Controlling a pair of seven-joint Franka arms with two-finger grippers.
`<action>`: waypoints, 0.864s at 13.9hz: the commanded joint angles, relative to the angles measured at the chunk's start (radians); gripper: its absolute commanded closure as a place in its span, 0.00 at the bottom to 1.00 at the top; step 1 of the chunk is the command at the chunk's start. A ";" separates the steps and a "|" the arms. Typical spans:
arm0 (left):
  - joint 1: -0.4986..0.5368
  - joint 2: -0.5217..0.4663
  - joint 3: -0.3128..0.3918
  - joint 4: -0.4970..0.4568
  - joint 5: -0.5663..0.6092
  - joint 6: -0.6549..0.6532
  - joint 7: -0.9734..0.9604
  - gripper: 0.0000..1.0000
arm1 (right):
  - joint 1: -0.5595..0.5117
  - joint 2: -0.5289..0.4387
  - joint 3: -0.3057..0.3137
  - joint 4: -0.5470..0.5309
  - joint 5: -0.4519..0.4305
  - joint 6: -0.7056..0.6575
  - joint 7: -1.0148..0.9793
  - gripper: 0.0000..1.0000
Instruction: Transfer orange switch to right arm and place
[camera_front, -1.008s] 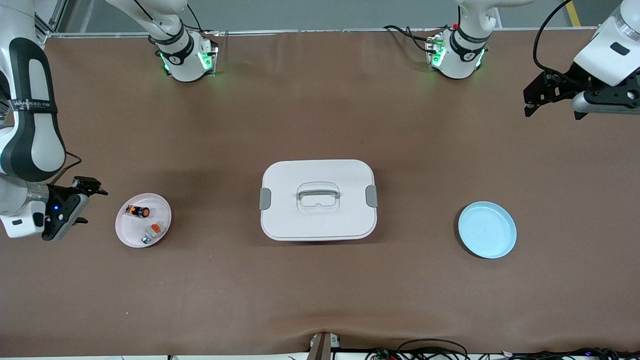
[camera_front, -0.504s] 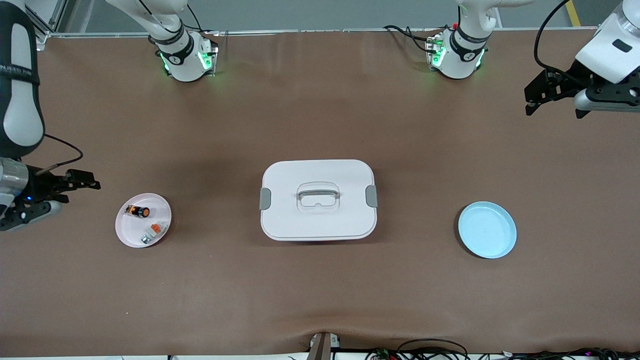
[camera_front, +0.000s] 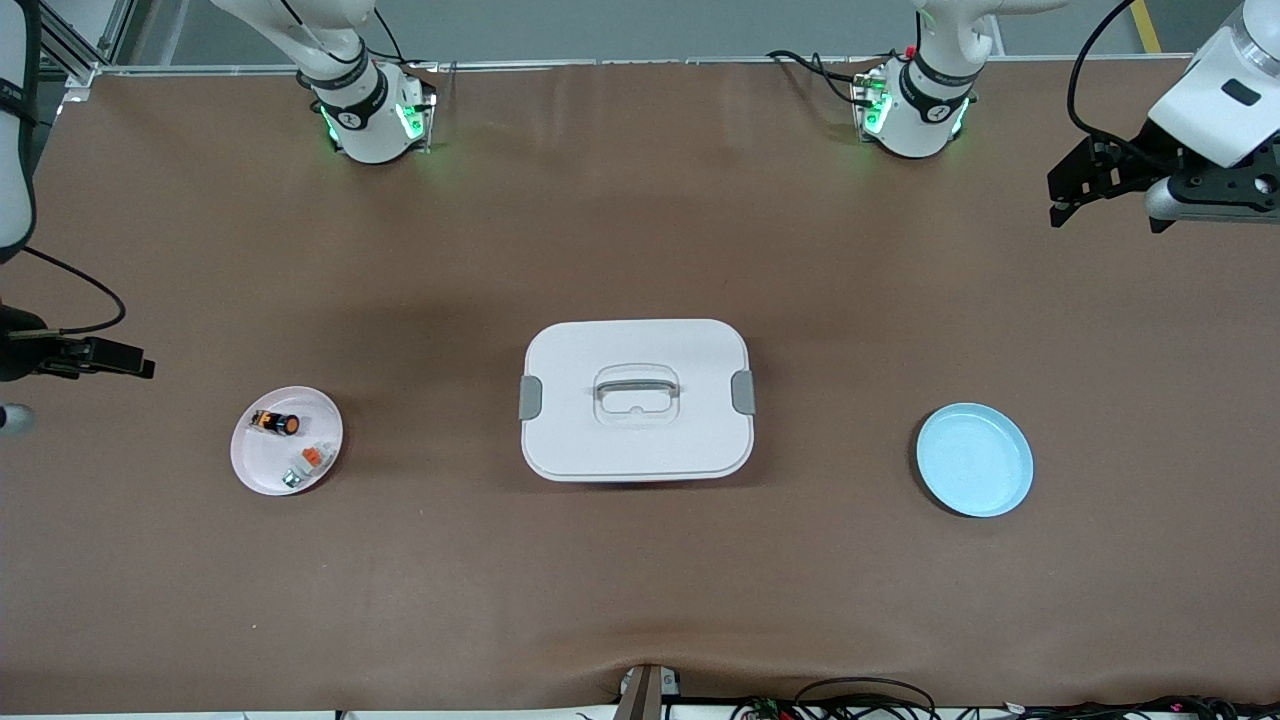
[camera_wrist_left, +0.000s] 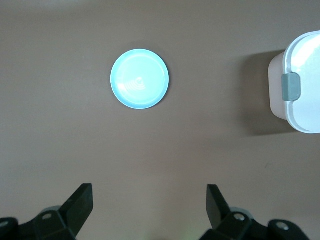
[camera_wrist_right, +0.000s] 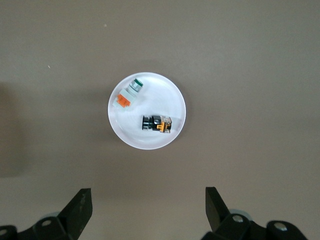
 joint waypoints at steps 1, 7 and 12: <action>0.011 -0.004 -0.011 0.007 -0.020 -0.017 -0.003 0.00 | 0.019 -0.001 0.026 0.069 -0.009 -0.089 0.056 0.00; 0.017 -0.008 -0.008 0.038 -0.012 -0.018 0.010 0.00 | 0.035 -0.062 0.029 0.117 -0.011 -0.152 0.205 0.00; 0.015 -0.006 -0.001 0.036 -0.008 -0.020 0.014 0.00 | 0.021 -0.137 0.018 0.120 -0.011 -0.152 0.207 0.00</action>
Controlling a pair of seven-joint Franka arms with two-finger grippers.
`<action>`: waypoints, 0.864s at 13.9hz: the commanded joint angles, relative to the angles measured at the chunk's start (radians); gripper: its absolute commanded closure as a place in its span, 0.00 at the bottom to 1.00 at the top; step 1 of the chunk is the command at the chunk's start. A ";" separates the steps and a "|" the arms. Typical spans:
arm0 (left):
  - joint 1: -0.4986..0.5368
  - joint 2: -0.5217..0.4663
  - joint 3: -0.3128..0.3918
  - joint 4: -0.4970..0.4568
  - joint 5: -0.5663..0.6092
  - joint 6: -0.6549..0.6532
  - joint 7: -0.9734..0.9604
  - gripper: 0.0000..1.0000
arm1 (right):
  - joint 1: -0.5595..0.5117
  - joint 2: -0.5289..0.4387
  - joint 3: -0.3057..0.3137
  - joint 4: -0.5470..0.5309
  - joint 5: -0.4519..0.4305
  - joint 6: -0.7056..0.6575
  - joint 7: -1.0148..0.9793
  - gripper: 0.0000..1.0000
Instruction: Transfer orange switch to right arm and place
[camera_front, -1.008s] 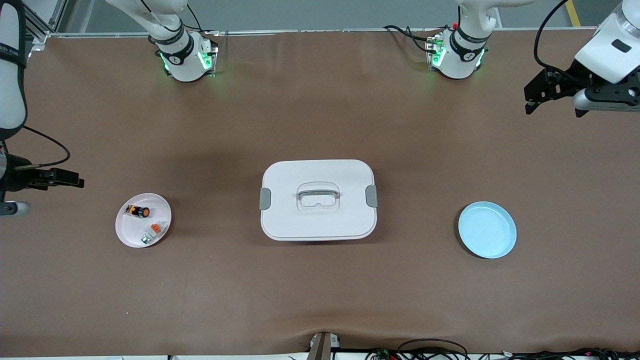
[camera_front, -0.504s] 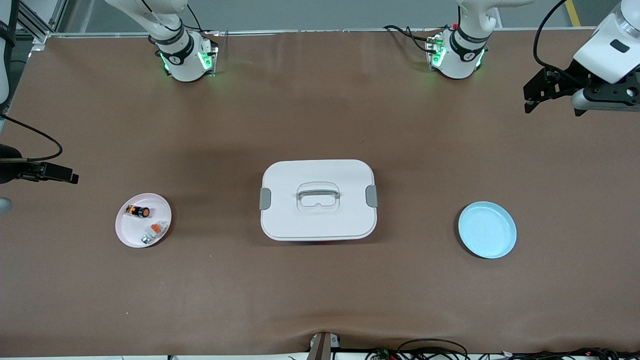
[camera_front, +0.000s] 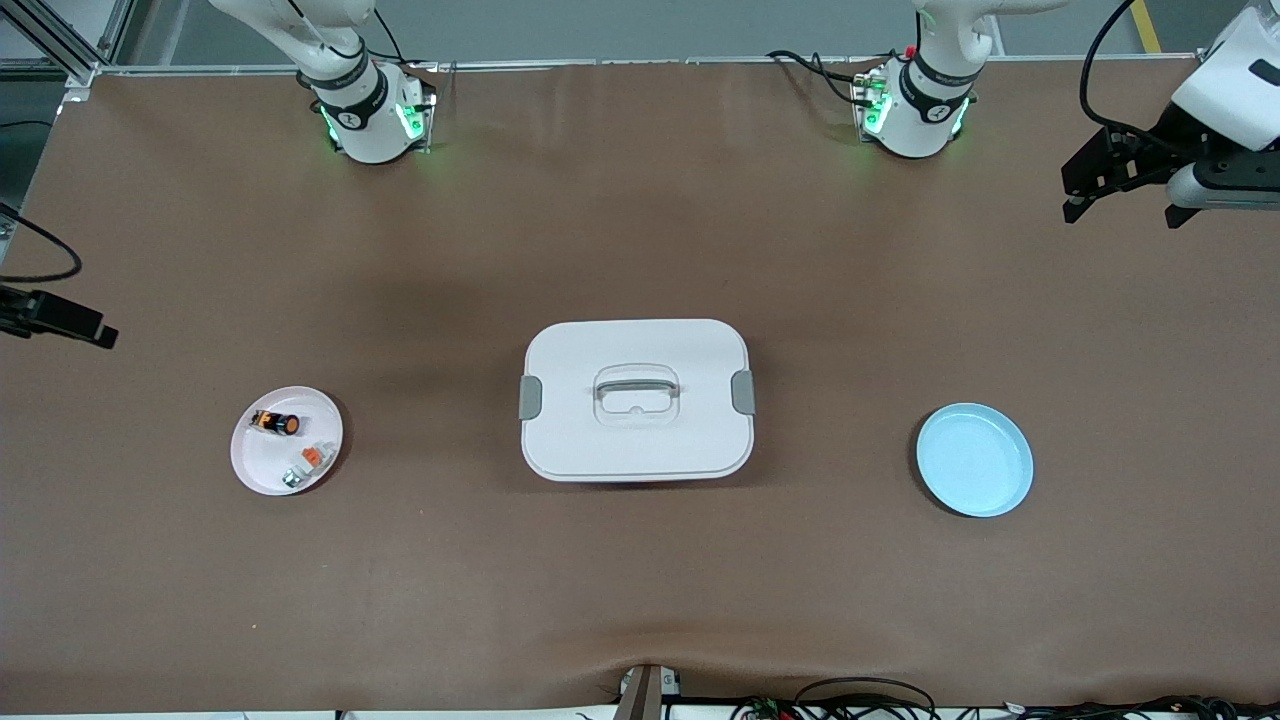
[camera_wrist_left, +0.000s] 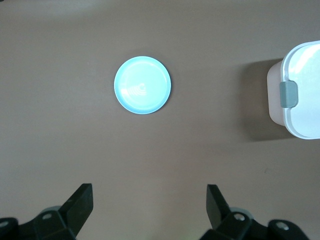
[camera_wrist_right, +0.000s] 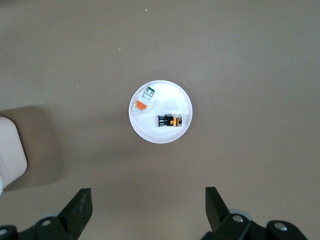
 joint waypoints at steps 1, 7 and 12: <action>0.005 -0.004 -0.010 0.007 -0.008 -0.018 0.001 0.00 | -0.012 -0.064 0.005 -0.006 -0.009 -0.010 0.024 0.00; 0.000 -0.015 -0.019 0.012 -0.017 -0.052 0.007 0.00 | -0.009 -0.102 0.008 -0.004 -0.006 -0.140 -0.052 0.00; -0.001 -0.003 -0.050 0.036 -0.019 -0.045 -0.008 0.00 | 0.006 -0.125 0.006 -0.007 0.004 -0.144 -0.071 0.00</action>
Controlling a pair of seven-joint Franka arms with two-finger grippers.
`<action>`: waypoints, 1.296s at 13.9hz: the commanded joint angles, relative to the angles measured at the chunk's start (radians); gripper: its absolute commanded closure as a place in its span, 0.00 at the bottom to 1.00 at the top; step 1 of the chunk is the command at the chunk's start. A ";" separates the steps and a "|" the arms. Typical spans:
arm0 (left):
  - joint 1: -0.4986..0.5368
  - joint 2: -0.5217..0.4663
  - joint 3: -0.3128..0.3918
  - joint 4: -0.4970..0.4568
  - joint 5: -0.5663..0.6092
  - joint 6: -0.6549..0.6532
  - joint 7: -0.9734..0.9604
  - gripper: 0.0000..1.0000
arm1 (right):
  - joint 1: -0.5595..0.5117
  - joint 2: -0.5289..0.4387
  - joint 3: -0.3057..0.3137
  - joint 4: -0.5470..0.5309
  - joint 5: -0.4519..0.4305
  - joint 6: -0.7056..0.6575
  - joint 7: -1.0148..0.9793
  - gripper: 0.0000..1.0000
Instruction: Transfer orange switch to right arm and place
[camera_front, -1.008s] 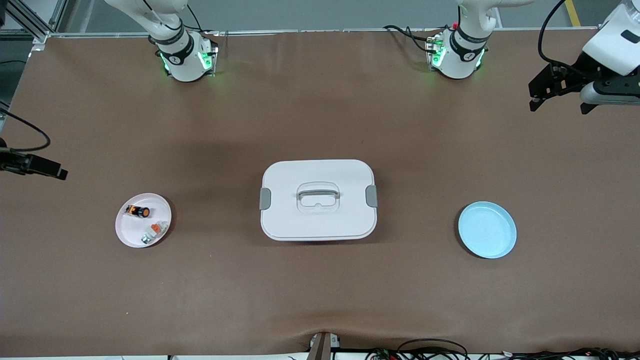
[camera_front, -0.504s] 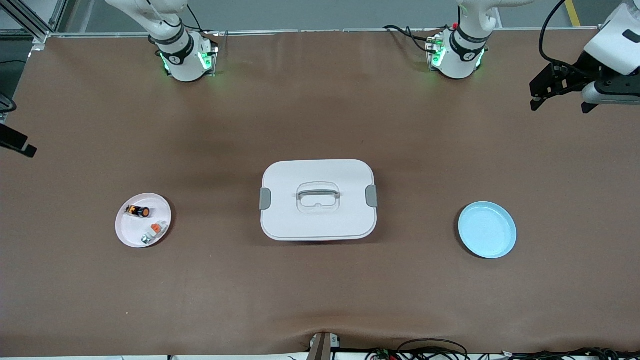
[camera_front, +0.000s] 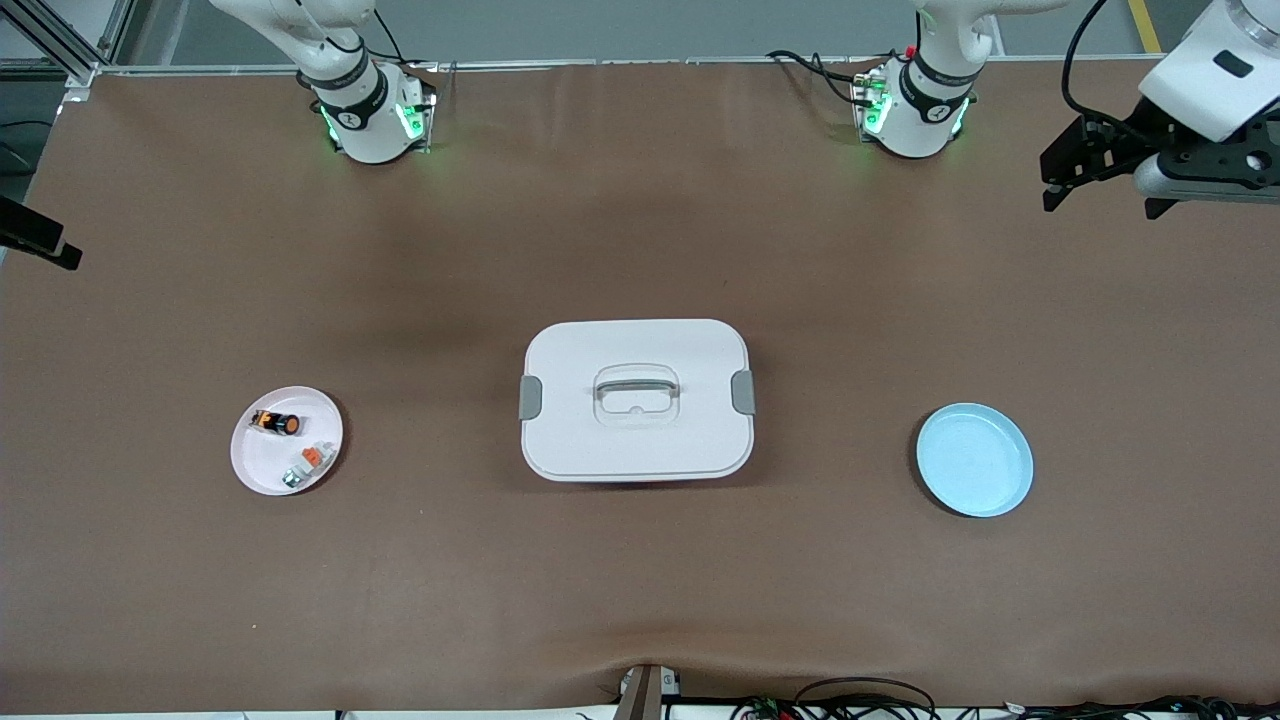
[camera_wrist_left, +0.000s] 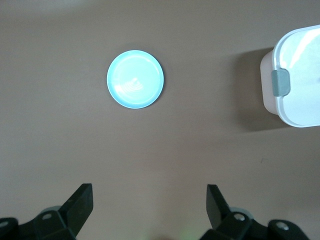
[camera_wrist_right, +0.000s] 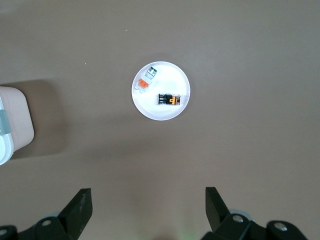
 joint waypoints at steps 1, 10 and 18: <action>0.005 -0.004 -0.009 0.025 -0.018 -0.011 -0.003 0.00 | 0.022 -0.029 -0.004 -0.013 0.002 -0.008 -0.012 0.00; 0.005 -0.003 -0.009 0.044 -0.012 -0.018 -0.039 0.00 | 0.108 -0.052 -0.076 -0.042 0.004 0.005 -0.003 0.00; 0.009 0.005 -0.006 0.054 0.001 -0.016 -0.032 0.00 | 0.091 -0.097 -0.073 -0.121 0.002 0.017 -0.002 0.00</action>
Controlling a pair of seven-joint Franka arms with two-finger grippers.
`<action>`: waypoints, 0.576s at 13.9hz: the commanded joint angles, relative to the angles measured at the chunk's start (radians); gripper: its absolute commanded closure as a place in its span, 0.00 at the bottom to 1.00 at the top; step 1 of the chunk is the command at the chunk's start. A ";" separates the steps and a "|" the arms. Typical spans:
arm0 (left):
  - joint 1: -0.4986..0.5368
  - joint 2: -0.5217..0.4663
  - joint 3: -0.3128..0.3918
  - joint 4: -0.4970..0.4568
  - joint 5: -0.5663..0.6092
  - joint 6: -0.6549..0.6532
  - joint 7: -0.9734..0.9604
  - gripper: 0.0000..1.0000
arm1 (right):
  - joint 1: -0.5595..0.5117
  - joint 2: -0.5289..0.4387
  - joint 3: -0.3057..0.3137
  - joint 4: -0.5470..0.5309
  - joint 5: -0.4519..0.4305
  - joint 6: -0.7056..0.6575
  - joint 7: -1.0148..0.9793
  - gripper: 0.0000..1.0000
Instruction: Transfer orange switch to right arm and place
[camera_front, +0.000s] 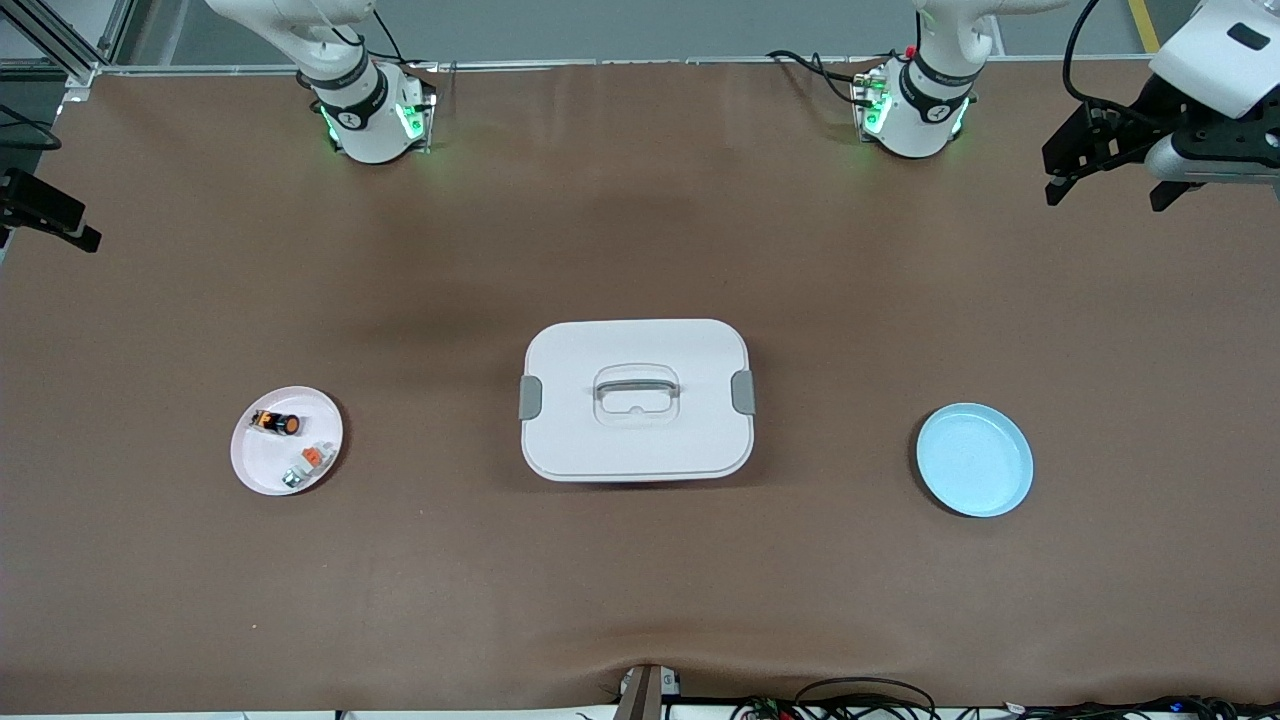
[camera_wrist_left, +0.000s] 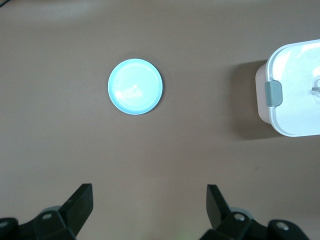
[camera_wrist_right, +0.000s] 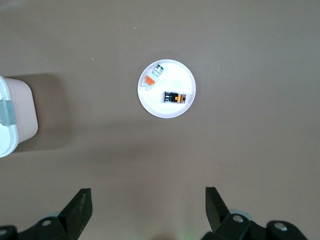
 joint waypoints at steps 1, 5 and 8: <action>0.011 0.005 0.002 0.022 0.001 -0.016 0.008 0.00 | -0.005 -0.026 -0.004 -0.033 0.002 -0.016 0.002 0.00; 0.014 0.022 0.008 0.016 -0.002 -0.013 0.014 0.00 | -0.009 -0.021 -0.002 -0.023 0.000 -0.022 -0.008 0.00; 0.022 0.002 0.008 -0.047 -0.002 0.047 -0.010 0.00 | -0.008 -0.021 0.001 -0.019 -0.006 -0.020 -0.013 0.00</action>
